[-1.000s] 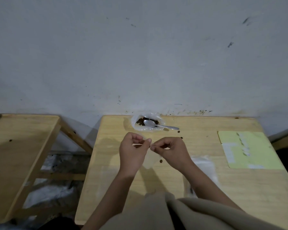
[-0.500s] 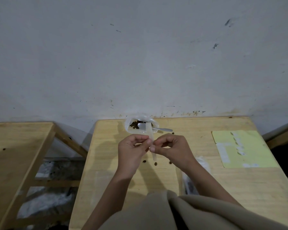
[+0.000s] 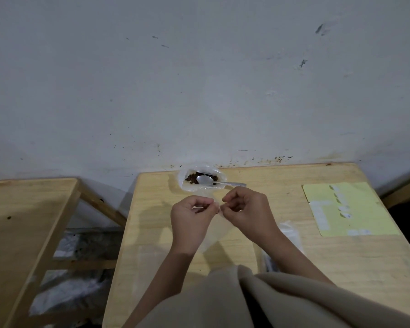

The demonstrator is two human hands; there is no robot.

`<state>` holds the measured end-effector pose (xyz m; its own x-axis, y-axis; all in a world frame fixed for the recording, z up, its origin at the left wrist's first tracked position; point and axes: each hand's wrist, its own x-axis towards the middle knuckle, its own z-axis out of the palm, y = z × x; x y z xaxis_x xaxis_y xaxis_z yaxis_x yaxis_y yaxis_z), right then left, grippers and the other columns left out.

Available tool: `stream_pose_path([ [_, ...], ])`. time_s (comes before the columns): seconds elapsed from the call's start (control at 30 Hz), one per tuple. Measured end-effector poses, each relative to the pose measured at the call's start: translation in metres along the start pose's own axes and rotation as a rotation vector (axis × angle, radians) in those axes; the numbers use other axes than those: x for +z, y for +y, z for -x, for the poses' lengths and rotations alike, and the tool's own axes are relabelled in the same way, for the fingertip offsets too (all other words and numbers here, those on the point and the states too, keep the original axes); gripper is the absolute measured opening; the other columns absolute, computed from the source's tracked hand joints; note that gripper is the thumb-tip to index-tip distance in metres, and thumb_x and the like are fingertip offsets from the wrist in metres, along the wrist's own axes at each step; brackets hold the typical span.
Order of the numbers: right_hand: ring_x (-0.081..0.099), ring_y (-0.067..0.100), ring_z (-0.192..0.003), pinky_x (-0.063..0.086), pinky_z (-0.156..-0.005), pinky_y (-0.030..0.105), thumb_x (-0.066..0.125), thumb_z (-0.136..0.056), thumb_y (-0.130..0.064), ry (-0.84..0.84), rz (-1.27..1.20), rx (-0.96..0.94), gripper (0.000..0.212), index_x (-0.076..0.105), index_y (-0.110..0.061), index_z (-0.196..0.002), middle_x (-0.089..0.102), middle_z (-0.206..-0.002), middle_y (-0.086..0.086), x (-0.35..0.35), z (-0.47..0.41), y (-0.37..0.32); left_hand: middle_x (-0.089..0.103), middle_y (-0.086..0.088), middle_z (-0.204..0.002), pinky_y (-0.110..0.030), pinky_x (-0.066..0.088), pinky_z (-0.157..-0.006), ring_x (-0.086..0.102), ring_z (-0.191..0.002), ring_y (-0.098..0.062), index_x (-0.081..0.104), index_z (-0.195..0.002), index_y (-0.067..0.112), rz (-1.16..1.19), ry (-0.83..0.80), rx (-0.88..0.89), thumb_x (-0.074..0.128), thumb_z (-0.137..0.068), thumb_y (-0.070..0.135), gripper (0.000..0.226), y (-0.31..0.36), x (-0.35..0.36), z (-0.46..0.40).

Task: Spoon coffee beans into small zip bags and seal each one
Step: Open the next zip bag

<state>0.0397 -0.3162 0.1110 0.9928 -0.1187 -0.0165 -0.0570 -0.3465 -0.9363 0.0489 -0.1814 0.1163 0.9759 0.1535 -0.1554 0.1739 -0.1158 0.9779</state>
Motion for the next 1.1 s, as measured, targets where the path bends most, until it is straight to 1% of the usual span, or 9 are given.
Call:
stream_pose_path([
  [0.27,0.056,0.013,-0.053,0.048,-0.052,0.030,0.066,-0.067,0.007,0.004,0.152,-0.143,0.019,0.063,-0.011,-0.065,0.062,-0.057,0.002,0.007,0.003,0.004,0.063,0.003,-0.056,-0.012,0.043,-0.050,0.055,-0.048,-0.003,0.064,-0.061,0.013,-0.170,0.009,-0.022,0.072,-0.064,-0.006,0.021,0.003,0.000,0.007],
  [0.47,0.051,0.007,-0.047,0.042,-0.048,0.018,0.062,-0.068,0.007,0.103,0.187,-0.103,0.023,0.063,-0.015,-0.064,0.058,-0.053,-0.003,-0.008,-0.011,0.004,0.062,0.004,-0.049,-0.020,0.046,-0.053,0.054,-0.047,-0.005,0.065,-0.060,0.012,-0.188,-0.093,-0.093,0.071,-0.060,-0.007,0.019,-0.001,0.001,0.021],
  [0.57,0.059,0.010,-0.060,0.052,-0.057,0.030,0.060,-0.074,0.005,-0.018,0.280,-0.127,0.027,0.070,-0.019,-0.068,0.066,-0.070,0.000,-0.014,-0.013,0.006,0.063,0.003,-0.051,-0.017,0.047,-0.054,0.058,-0.050,-0.004,0.065,-0.065,0.010,-0.159,-0.097,-0.060,0.071,-0.064,-0.006,0.018,0.000,-0.002,0.017],
  [0.63,0.059,0.008,-0.070,0.053,-0.065,0.026,0.056,-0.077,0.005,-0.125,0.342,-0.121,0.029,0.075,-0.016,-0.078,0.064,-0.078,-0.006,-0.012,-0.011,0.005,0.067,-0.004,-0.058,-0.021,0.051,-0.058,0.062,-0.056,-0.011,0.064,-0.066,0.012,-0.152,-0.098,-0.016,0.070,-0.066,-0.005,0.018,0.000,-0.002,0.014],
  [0.7,0.056,0.002,-0.071,0.046,-0.054,0.009,0.055,-0.081,0.002,-0.192,0.329,-0.056,0.027,0.075,-0.015,-0.087,0.059,-0.081,-0.017,-0.010,-0.010,0.004,0.068,-0.010,-0.062,-0.029,0.054,-0.063,0.065,-0.061,-0.020,0.063,-0.065,0.016,-0.148,-0.107,0.033,0.069,-0.068,-0.005,0.021,-0.004,0.001,0.014],
  [0.83,0.054,-0.001,-0.054,0.039,-0.044,0.010,0.073,-0.073,-0.004,-0.155,0.247,0.018,0.012,0.074,-0.015,-0.073,0.060,-0.069,-0.012,-0.010,-0.009,0.003,0.067,-0.001,-0.074,-0.035,0.054,-0.069,0.067,-0.069,-0.021,0.062,-0.079,0.019,-0.039,-0.205,0.137,0.072,-0.074,-0.002,0.024,-0.007,0.006,0.021],
  [0.9,0.052,-0.004,-0.048,0.039,-0.046,0.012,0.080,-0.067,-0.005,-0.121,0.208,0.046,0.021,0.068,-0.021,-0.061,0.058,-0.059,-0.013,-0.015,-0.010,0.002,0.058,0.011,-0.102,-0.026,0.051,-0.080,0.061,-0.087,-0.009,0.058,-0.106,0.034,-0.132,-0.249,0.278,0.080,-0.069,0.018,0.046,-0.013,0.001,0.022],
  [0.97,0.047,-0.003,-0.042,0.040,-0.045,0.017,0.089,-0.057,-0.015,-0.112,0.171,0.114,0.029,0.062,-0.026,-0.056,0.056,-0.056,-0.010,-0.021,-0.013,-0.001,0.036,0.015,-0.130,-0.022,0.038,-0.099,0.043,-0.117,-0.005,0.038,-0.131,0.043,-0.456,-0.227,0.465,0.081,-0.057,0.048,0.085,-0.025,-0.007,0.018],
  [1.1,0.043,0.000,-0.043,0.037,-0.045,0.013,0.093,-0.050,-0.022,-0.203,0.170,0.191,0.035,0.061,-0.020,-0.063,0.053,-0.061,-0.007,-0.027,-0.015,-0.008,0.017,0.001,-0.151,-0.057,0.020,-0.110,0.018,-0.139,-0.020,0.009,-0.146,0.026,-0.860,-0.179,0.523,0.065,-0.047,0.077,0.124,-0.065,-0.019,0.008],
])
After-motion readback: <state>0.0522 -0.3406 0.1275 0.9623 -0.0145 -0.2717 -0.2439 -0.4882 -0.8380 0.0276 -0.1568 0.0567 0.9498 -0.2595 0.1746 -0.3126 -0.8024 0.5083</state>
